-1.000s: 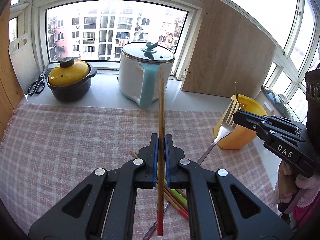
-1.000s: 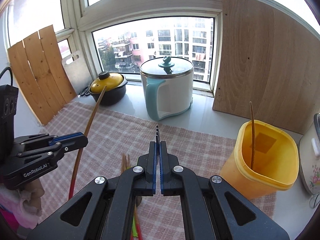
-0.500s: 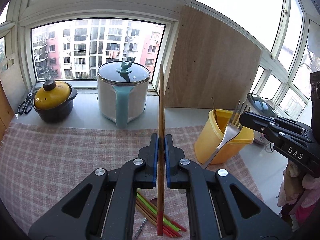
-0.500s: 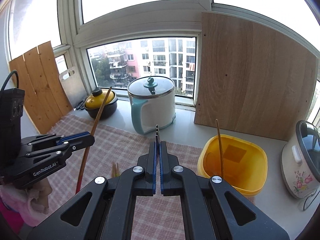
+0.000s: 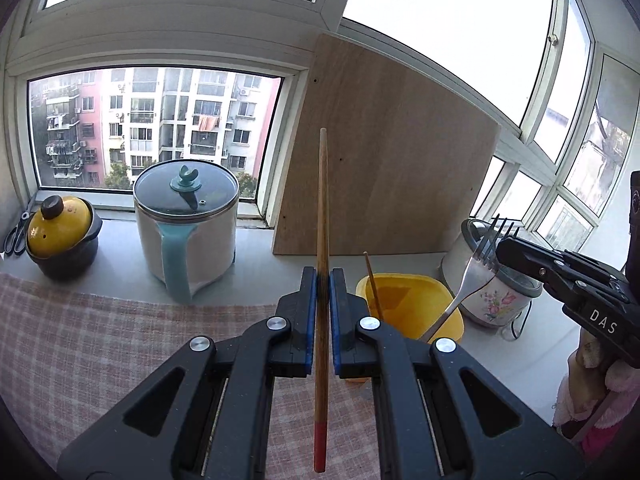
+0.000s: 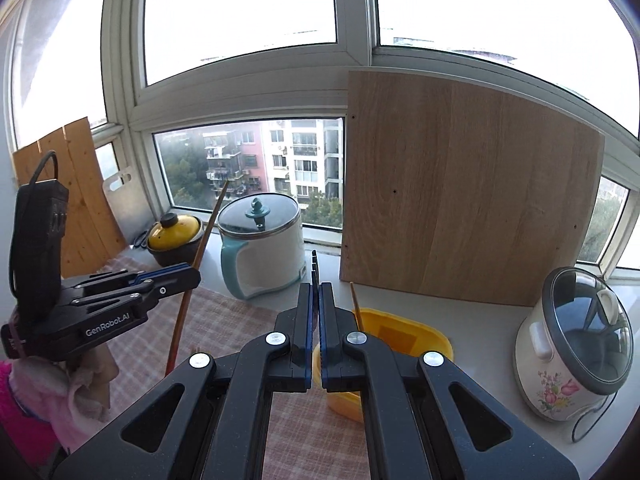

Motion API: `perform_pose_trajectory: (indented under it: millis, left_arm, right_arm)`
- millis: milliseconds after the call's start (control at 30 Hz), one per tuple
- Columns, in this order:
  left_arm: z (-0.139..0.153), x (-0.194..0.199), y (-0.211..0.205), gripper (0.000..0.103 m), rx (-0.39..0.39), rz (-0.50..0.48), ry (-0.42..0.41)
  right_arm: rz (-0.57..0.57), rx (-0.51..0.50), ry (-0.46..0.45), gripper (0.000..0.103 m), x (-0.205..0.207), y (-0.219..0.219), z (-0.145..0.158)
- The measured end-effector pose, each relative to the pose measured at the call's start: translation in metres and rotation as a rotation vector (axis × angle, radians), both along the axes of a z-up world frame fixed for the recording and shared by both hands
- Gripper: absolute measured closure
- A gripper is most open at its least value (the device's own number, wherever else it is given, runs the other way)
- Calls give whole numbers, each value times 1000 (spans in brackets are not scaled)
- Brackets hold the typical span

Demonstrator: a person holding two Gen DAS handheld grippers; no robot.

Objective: Organize utensils
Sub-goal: 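Carry the fork and chopstick with both tools over the yellow container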

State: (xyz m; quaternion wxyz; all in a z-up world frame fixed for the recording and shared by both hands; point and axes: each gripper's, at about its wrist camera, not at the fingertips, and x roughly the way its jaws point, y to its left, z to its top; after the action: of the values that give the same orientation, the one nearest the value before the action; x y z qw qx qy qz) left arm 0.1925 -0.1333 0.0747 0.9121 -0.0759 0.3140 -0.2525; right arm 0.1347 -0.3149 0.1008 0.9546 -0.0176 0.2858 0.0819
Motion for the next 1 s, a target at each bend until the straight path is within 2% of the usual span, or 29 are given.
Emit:
perform_pose_trajectory:
  millis: [300,467,733,1000]
  left_arm:
    - [16,26,-46,99,-76,-18,2]
    - [18,37,-74,99,-92,-22,-6]
    - [0,59,-108,99,-93,-12,-2]
    - [-28,72,-126,99,-66,-11,27]
  right_arm:
    - [-62,-7,-25,102,4,-50,14]
    - [-94,-18,-18,102,11,-73,12]
    - [-125,-33,13,102,26,-97,-3]
    - [-119,-56,52,102,35,-99,-23]
